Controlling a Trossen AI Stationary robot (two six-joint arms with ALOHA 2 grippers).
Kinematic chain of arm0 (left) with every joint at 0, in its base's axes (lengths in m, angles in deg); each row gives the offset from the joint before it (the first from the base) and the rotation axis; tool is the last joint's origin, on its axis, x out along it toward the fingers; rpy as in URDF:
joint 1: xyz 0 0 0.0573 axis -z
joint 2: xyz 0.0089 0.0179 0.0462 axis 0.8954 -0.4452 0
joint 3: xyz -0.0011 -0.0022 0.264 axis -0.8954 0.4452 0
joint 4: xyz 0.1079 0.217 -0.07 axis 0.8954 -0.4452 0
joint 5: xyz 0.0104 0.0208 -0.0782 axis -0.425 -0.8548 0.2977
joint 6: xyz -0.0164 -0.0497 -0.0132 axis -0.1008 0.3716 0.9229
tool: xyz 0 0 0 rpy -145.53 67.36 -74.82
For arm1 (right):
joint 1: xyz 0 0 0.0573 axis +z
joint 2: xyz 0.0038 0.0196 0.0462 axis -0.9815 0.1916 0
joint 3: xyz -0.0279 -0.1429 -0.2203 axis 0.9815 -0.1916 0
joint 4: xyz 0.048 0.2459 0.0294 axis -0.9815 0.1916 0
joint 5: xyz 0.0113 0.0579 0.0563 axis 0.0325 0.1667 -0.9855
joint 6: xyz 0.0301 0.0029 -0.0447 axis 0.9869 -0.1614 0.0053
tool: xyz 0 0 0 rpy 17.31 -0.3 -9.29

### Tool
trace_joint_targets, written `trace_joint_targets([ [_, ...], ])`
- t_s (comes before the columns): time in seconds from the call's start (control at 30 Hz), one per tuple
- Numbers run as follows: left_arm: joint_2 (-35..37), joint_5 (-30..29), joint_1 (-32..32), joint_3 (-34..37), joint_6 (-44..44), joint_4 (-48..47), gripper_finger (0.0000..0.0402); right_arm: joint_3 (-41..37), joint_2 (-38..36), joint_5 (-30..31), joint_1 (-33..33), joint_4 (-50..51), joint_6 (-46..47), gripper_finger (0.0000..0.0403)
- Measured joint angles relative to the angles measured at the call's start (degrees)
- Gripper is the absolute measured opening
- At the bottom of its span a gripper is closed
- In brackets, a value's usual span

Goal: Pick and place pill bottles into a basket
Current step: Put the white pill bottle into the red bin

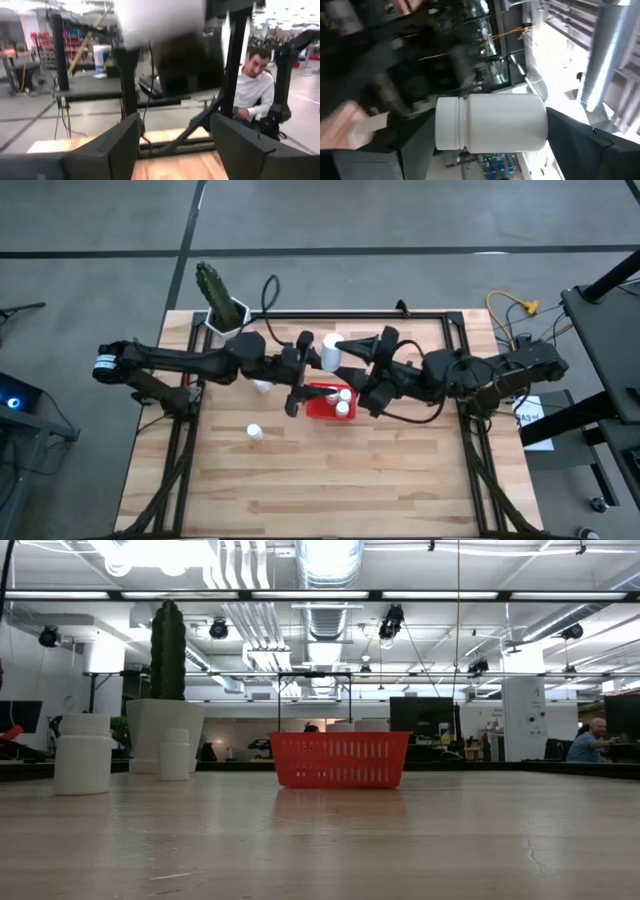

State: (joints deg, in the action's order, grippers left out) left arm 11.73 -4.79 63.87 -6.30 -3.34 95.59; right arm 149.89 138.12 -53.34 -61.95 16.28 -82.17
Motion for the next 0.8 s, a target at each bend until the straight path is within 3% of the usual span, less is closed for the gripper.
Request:
trace_joint_targets([
  [0.23, 0.24, -0.94, -0.03, -0.15, -7.26, -3.68, 0.025, -0.11, -3.72, 1.57, 0.02, 3.1, 11.91, 0.0315],
  [0.4, 0.97, -17.46, 0.52, -0.24, -19.12, -8.69, 0.0251, -0.2, -7.89, -0.25, -0.02, 11.89, 35.87, 0.0315],
  [0.5, 0.17, -27.3, 1.28, -0.17, -26.35, -10.26, 0.0251, -0.13, -11.28, -6.26, -0.93, 19.01, 52.98, 0.0315],
  [0.6, -0.87, -30.29, 2.8, -0.17, -33.64, -10.21, 0.0251, -0.4, -12.69, -13.47, -2.15, 24.08, 64.87, 0.0315],
  [0.73, -2.54, -33.49, 5.79, -0.26, -45.42, -9.73, 0.0251, -2.44, -12.79, -23.6, -3.22, 25.51, 74.79, 0.0315],
  [0.8, -3.72, -37.6, 7.69, -0.3, -52.2, -8.48, 0.0251, -3.25, -12.4, -24.48, -3.29, 25.51, 77.09, 0.0315],
])
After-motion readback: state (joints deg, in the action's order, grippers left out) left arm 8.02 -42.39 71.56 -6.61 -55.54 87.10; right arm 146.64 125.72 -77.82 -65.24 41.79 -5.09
